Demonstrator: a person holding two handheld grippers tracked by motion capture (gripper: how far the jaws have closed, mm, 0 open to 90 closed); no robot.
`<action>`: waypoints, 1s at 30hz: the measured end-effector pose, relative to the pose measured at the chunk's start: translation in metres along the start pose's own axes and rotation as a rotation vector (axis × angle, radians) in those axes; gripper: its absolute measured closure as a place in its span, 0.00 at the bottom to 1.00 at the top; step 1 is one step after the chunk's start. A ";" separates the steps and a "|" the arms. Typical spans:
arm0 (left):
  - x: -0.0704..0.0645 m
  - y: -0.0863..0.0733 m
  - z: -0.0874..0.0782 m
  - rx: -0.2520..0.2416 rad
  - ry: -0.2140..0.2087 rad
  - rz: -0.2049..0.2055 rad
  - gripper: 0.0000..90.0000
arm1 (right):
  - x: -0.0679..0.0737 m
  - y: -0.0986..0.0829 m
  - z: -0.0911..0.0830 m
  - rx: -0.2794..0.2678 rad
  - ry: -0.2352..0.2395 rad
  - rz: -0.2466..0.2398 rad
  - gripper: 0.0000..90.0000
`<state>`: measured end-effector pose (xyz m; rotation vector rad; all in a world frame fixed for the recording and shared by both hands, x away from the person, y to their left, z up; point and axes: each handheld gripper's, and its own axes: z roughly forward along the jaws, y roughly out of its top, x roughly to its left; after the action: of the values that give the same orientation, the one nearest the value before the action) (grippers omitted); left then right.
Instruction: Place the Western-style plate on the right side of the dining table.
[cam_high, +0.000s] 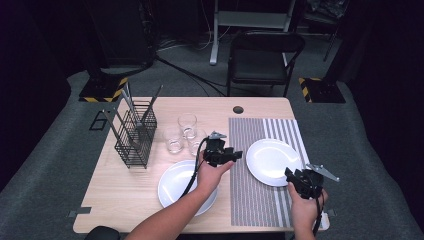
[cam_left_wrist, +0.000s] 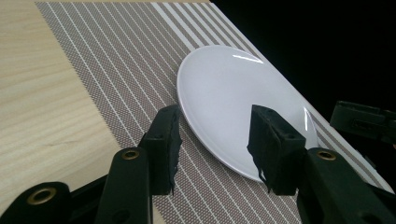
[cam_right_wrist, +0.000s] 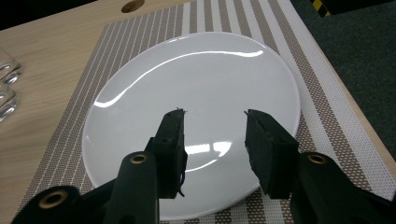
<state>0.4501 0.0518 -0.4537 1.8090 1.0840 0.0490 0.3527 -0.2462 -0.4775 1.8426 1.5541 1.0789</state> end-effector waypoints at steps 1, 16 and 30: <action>0.000 0.000 -0.003 -0.008 0.003 0.004 0.58 | 0.001 0.001 -0.001 -0.004 0.004 -0.006 0.63; 0.014 -0.004 -0.039 -0.013 0.009 0.081 0.58 | 0.026 0.008 -0.013 -0.004 0.076 -0.116 0.62; 0.027 -0.013 -0.073 -0.006 0.041 0.128 0.60 | 0.056 0.011 -0.020 -0.003 0.185 -0.191 0.61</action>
<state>0.4237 0.1242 -0.4374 1.8774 0.9939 0.1667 0.3452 -0.1965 -0.4433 1.5916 1.7914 1.1870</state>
